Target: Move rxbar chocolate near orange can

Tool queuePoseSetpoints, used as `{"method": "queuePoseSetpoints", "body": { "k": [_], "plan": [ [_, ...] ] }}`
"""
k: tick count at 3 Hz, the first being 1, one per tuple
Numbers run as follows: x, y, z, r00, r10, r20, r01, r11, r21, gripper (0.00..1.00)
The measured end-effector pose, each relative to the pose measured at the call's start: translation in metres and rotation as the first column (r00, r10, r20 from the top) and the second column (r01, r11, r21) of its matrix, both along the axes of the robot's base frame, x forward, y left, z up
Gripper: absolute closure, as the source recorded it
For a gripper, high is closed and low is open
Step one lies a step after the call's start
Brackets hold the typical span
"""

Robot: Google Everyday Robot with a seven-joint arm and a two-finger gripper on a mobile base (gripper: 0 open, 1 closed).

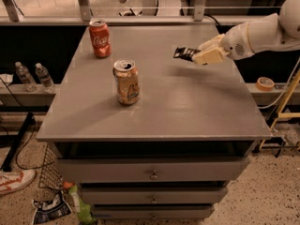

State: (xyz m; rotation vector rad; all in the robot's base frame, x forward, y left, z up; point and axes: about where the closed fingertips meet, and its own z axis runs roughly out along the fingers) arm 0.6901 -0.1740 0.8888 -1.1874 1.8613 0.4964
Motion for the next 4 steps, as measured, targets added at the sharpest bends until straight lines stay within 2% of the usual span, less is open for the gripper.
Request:
{"method": "queuePoseSetpoints", "body": {
  "k": [1, 2, 3, 4],
  "plan": [
    [-0.017, 0.047, -0.004, 0.998, 0.062, -0.01, -0.062, 0.998, 0.016, 1.0],
    [-0.037, 0.098, -0.011, 0.9862, 0.161, -0.039, -0.159, 0.987, 0.037, 1.0],
    [-0.046, 0.118, -0.019, 0.9768, 0.204, -0.064, -0.202, 0.979, 0.038, 1.0],
    [-0.048, 0.13, -0.036, 0.9706, 0.22, -0.097, -0.217, 0.975, 0.04, 1.0]
  ]
}}
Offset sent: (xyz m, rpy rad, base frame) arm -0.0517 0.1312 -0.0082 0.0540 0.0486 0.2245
